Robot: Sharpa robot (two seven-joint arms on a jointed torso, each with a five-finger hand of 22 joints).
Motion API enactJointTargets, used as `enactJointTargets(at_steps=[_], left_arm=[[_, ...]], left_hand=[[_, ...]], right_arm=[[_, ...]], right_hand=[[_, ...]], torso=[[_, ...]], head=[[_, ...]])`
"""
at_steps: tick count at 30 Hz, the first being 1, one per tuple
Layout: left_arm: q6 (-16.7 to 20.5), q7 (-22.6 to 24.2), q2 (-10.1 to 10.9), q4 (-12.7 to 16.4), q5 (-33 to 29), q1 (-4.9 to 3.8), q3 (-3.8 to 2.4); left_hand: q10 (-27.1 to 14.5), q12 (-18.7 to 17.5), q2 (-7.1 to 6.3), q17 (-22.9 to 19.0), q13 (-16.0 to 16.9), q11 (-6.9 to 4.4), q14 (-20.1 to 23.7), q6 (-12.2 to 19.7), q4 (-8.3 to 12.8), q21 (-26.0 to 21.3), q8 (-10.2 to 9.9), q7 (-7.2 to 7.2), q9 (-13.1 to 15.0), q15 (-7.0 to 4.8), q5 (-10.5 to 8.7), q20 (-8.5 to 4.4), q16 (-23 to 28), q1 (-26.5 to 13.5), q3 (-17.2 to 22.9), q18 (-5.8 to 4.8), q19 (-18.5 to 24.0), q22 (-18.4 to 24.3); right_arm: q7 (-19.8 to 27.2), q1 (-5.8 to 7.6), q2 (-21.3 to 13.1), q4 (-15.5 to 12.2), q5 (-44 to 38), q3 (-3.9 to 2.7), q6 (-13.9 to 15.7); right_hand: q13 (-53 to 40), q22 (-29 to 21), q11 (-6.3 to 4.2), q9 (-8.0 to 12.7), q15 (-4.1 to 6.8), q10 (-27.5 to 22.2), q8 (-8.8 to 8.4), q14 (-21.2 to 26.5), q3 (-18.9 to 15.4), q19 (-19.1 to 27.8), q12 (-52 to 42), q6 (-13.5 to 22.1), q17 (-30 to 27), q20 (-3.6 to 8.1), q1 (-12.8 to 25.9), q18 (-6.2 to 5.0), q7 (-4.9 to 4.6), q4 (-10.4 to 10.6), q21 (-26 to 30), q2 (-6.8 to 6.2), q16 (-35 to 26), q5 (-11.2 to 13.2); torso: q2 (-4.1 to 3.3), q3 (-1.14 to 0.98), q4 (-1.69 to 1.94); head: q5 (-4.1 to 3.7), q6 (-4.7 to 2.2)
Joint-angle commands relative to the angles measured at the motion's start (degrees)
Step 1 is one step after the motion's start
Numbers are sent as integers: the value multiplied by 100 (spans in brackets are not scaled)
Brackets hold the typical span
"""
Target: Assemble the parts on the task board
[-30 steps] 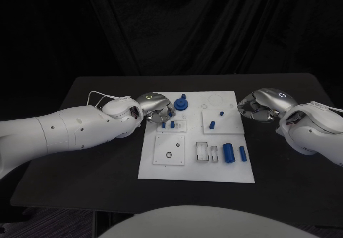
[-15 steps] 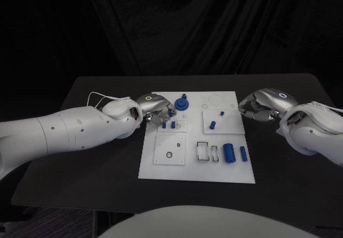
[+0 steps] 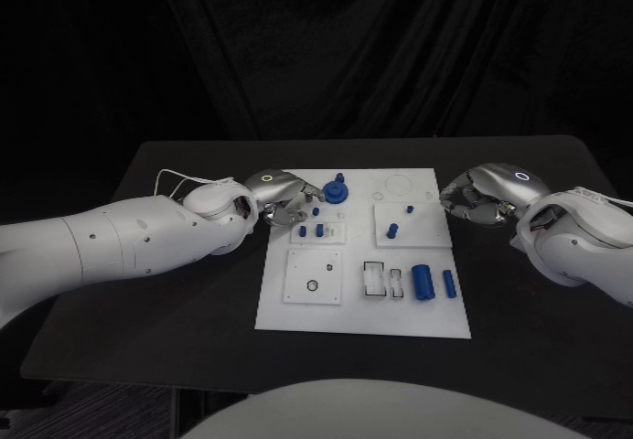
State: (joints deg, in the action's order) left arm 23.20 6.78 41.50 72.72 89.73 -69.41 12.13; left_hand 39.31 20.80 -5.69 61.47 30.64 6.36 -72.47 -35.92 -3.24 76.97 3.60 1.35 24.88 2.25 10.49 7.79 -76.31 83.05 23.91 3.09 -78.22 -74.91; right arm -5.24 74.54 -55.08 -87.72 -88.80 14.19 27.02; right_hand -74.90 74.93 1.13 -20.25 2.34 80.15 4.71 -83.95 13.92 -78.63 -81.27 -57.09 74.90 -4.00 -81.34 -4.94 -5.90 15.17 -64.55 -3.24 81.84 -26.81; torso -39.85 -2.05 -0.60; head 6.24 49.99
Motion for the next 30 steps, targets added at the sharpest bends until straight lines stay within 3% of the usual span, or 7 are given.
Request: enactJointTargets(at_steps=[1,7,14,17,21,23,30], left_arm=[[542,-31,25,-3,2,5,-4],[1175,-13,176,-35,-11,5,-4],[1585,1310,594,155,-1729,5,-4],[1297,2199,814,318,-3126,5,-3],[710,3088,1067,616,-4880,5,-3],[311,3434,1188,834,-5732,5,-3],[-1058,3784,1285,1254,-7470,4,-3]], left_hand=[[-49,-15,34,-54,-27,-11,45,94,-6,-36,-15,35,-66,1,-40,28,9,-36,-24,47,20,-1036],[-37,68,96,-808,-80,-59,677,-38,-120,-731,22,-54,-218,-25,-100,14,514,-101,-98,201,607,-810],[-326,442,130,-2750,-132,-139,3101,-344,-394,-3981,19,-183,-530,61,27,67,2996,-62,-144,633,3690,49],[-963,354,219,-3531,-384,58,4635,-447,-1007,-5561,24,-403,-656,322,509,65,4612,-488,-540,409,5510,753],[-1685,68,507,-4361,-943,140,5478,222,-1361,-6813,-26,-340,-1103,425,906,84,6090,-988,-1311,346,6266,1765],[-2316,-319,695,-5211,-1492,126,6356,1129,-1352,-7316,-76,47,-1529,431,819,124,7042,-1134,-1744,336,6581,2247],[-3165,-993,1226,-5980,-2414,-79,7080,1702,-1358,-7441,-138,28,-1883,411,269,217,7578,-1685,-2629,437,7255,4173]], right_arm=[[-89,-13,-7,-3,-17,-4,-52],[-81,-12,-25,-20,-17,-4,-32],[-98,73,-120,-146,-17,-4,59],[-135,208,-139,-199,-17,-5,23],[-178,371,-128,-265,-18,-5,-9],[-173,424,-98,-298,-59,-5,-5],[-237,374,3,-312,-312,-5,-305]], right_hand=[[-520,829,-10,6,-5,-35,-15,-275,34,7,35,9,1005,-8,3,-18,-10,2,9,-34,-32,-24],[-509,825,-10,6,-5,-47,-16,-269,36,14,46,10,996,-8,4,-21,-10,3,25,-33,-47,-24],[445,649,75,2,-90,-1219,-16,-32,158,393,1070,8,770,-64,-74,-136,-62,-24,736,-112,-468,-26],[1580,541,165,-51,-165,-2561,49,181,285,663,2396,-84,596,-132,-238,-208,-103,-133,1213,-227,-805,40],[2294,455,217,-132,-214,-3376,94,382,365,902,3289,-94,446,-180,-367,-272,-135,-252,1630,-318,-1098,9],[2452,380,273,-161,-236,-3787,22,679,446,1177,3585,122,241,-206,-495,-339,-148,-397,2044,-403,-1500,-216],[2802,357,398,-255,-247,-4501,-76,1189,539,1464,4054,589,-195,-205,-504,-375,-80,-660,2208,-496,-2182,-512]], torso=[[2,-1,1],[0,0,-2],[-3,2,2],[-3,3,1],[-2,6,3],[-2,4,-1],[-5,14,11]], head=[[5,1],[18,1],[-50,1],[-109,1],[-252,1],[-298,1],[-417,1]])
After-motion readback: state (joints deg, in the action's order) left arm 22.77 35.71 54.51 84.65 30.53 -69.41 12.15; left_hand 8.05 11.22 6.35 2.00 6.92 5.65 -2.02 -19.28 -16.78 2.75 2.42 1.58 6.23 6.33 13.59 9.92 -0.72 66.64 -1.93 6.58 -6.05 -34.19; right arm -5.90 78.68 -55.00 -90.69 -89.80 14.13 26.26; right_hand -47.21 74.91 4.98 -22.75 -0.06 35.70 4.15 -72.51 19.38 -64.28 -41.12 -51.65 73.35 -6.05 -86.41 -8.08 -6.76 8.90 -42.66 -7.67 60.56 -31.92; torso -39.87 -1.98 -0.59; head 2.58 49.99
